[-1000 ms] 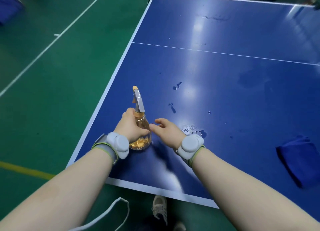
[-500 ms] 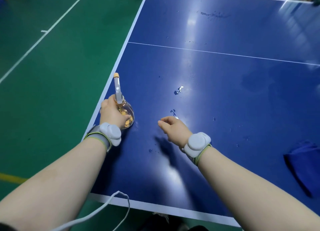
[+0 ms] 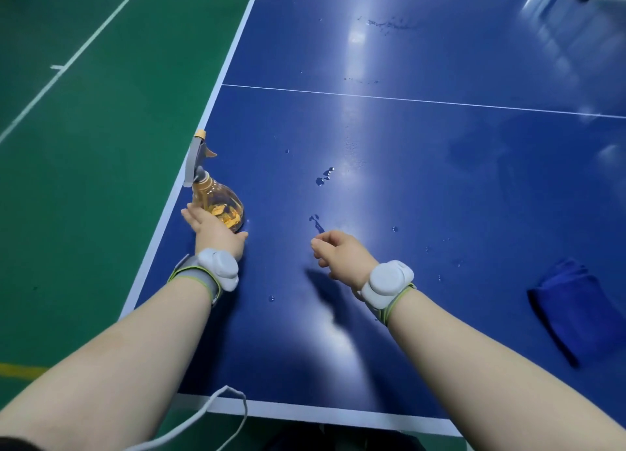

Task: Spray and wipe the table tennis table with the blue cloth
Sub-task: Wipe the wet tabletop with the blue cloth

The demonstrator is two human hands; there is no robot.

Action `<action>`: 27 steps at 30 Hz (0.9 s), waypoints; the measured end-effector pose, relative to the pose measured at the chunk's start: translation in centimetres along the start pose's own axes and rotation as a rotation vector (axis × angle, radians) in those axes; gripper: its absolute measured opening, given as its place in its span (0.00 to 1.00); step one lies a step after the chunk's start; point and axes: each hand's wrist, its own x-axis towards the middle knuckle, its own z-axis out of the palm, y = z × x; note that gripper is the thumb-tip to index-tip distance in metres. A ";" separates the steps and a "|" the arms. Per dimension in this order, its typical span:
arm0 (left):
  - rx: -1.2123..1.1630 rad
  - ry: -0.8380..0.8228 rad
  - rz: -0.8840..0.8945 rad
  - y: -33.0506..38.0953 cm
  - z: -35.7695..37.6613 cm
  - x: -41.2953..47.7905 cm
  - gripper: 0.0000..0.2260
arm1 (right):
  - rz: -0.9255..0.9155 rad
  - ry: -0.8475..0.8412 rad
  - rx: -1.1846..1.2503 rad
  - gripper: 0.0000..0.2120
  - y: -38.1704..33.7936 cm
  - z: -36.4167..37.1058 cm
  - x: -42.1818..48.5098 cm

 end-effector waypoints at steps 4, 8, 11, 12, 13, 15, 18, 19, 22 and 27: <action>0.068 -0.017 -0.073 2.6 2.2 -2.7 0.47 | -0.002 0.011 0.007 0.13 1.3 -2.5 -0.6; 0.278 -0.210 0.107 4.8 5.3 -5.6 0.38 | 0.012 0.043 0.022 0.12 3.6 -6.1 -1.4; 0.409 -0.354 0.289 6.9 7.9 -8.5 0.30 | 0.028 0.094 0.014 0.09 5.9 -10.0 -2.1; 0.429 -0.396 0.347 7.5 8.7 -9.4 0.28 | 0.035 0.127 0.019 0.10 6.7 -11.2 -2.3; 0.446 -0.436 0.390 8.9 10.4 -11.1 0.28 | 0.042 0.170 0.029 0.11 8.2 -13.8 -2.8; 0.478 -0.485 0.428 9.6 11.5 -12.4 0.27 | 0.050 0.230 0.019 0.10 9.4 -15.9 -3.2; 0.525 -0.541 0.478 10.7 13.6 -14.6 0.25 | 0.080 0.373 -0.016 0.13 11.6 -19.6 -4.1; 0.532 -0.558 0.495 11.4 14.6 -15.6 0.25 | 0.099 0.443 -0.030 0.14 12.9 -21.3 -4.2; 0.565 -0.597 0.530 13.3 16.9 -18.2 0.24 | 0.148 0.688 -0.104 0.20 16.4 -25.4 -4.9; 0.613 -0.601 0.533 15.2 19.3 -20.4 0.25 | 0.364 0.888 -0.285 0.28 21.4 -28.7 -6.1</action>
